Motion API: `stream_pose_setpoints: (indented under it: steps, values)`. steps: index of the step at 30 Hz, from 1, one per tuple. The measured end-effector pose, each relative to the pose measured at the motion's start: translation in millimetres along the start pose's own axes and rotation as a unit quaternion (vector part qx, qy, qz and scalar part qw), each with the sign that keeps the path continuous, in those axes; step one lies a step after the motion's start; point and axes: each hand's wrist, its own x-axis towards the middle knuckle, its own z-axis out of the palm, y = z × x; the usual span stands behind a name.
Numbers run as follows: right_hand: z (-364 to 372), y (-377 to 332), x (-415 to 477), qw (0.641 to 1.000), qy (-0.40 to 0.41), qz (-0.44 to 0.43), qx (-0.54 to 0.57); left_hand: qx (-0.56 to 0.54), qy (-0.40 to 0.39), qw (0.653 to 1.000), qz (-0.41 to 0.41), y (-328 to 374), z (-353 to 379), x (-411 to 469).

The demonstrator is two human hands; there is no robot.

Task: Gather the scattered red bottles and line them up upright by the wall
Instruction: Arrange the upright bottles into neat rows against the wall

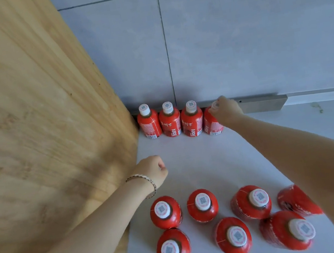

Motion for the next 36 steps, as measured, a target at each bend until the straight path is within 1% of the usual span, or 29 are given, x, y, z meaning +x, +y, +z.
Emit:
stream_pose_setpoints:
  steps: [3, 4, 8, 10, 12, 14, 16, 18, 21, 25, 27, 31, 33, 35, 36]
  values:
    - [-8.0, 4.8, -6.2, 0.995, -0.017, -0.047, -0.083, -0.02, 0.007, 1.0, -0.015, -8.5, 5.6, -9.1]
    - [-12.4, 8.1, -11.7, 0.993, -0.024, -0.066, -0.094, -0.019, 0.01, 1.0, -0.019, -9.9, 6.0, -12.5]
    - [-22.2, 20.5, -49.9, 0.988, -0.048, -0.131, -0.068, -0.007, 0.008, 1.0, -0.026, -10.9, 6.7, -27.6]
    - [-19.3, 22.8, -85.7, 0.976, -0.116, -0.155, -0.099, 0.023, -0.022, 0.999, -0.016, -10.0, 8.2, -39.8]
    - [-13.9, 20.4, -123.7, 0.952, -0.204, -0.186, -0.13, 0.071, -0.039, 0.997, -0.002, -11.0, 13.7, -52.9]
    - [-4.7, 17.0, -152.5, 0.922, -0.273, -0.219, -0.166, 0.105, -0.02, 0.994, 0.015, -14.5, 21.6, -63.0]
    - [7.5, 16.3, -168.9, 0.9, -0.313, -0.224, -0.202, 0.125, -0.003, 0.992, 0.026, -19.0, 28.2, -70.4]
    - [20.3, 18.8, -174.9, 0.896, -0.309, -0.229, -0.221, 0.106, 0.006, 0.994, 0.036, -24.3, 33.2, -73.1]
    - [28.1, 22.0, -173.8, 0.908, -0.296, -0.216, -0.203, 0.025, 0.027, 0.999, 0.033, -29.2, 33.3, -69.1]
    - [29.6, 21.1, -167.1, 0.922, -0.279, -0.198, -0.183, -0.074, 0.102, 0.992, 0.01, -24.0, 18.3, -39.0]
    - [29.3, 18.9, -161.8, 0.931, -0.264, -0.187, -0.168, -0.084, 0.122, 0.989, 0.0, -18.6, 6.6, -16.8]
    - [32.5, 12.5, -144.8, 0.955, -0.224, -0.153, -0.123, -0.051, 0.174, 0.983, -0.014, -9.8, -15.9, 32.3]
    - [35.0, 7.5, -133.8, 0.966, -0.189, -0.141, -0.105, -0.061, 0.175, 0.982, -0.015, -6.4, -21.7, 52.3]
    - [37.9, 0.8, -120.2, 0.974, -0.143, -0.148, -0.094, -0.087, 0.169, 0.982, -0.005, -4.9, -23.7, 65.9]
    - [39.8, -3.4, -112.6, 0.977, -0.123, -0.153, -0.088, -0.103, 0.179, 0.978, 0.0, -5.9, -23.4, 71.6]
